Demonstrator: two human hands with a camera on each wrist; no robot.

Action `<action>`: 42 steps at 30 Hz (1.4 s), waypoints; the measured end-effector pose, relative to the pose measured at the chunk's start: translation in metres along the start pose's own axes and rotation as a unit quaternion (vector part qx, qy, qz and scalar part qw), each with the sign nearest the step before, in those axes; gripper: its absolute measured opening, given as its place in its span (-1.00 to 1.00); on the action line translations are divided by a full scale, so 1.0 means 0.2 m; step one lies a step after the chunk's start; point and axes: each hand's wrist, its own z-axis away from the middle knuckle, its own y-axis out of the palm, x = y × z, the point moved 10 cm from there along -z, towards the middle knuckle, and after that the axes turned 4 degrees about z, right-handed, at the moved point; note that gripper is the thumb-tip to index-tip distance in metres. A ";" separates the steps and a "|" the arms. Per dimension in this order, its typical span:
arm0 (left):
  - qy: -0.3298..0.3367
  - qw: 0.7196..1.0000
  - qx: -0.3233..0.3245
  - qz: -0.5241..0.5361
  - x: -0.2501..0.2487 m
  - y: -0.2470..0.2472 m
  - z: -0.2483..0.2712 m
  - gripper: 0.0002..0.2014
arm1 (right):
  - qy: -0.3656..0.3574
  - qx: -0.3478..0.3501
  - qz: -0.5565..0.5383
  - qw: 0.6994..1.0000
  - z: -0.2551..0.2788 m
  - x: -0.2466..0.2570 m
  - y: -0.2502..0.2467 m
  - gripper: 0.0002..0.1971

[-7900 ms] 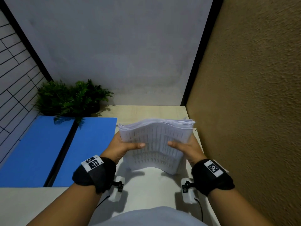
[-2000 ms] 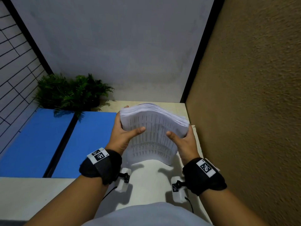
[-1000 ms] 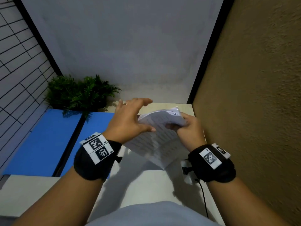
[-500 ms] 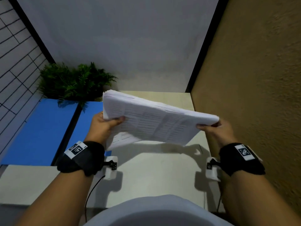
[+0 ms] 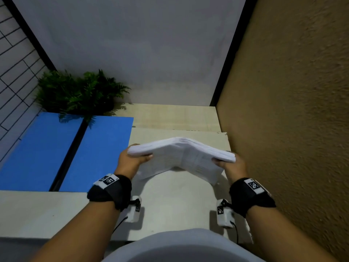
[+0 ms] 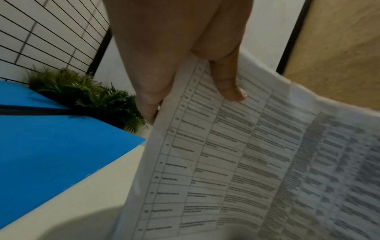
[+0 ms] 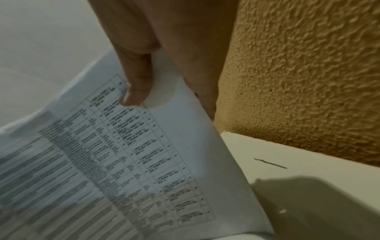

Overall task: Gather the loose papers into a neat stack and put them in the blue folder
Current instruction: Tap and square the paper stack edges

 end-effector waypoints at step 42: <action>0.058 0.990 0.115 -0.054 -0.21 0.13 -0.07 -0.81 | -0.358 0.130 0.505 0.774 0.31 0.58 0.81 -0.84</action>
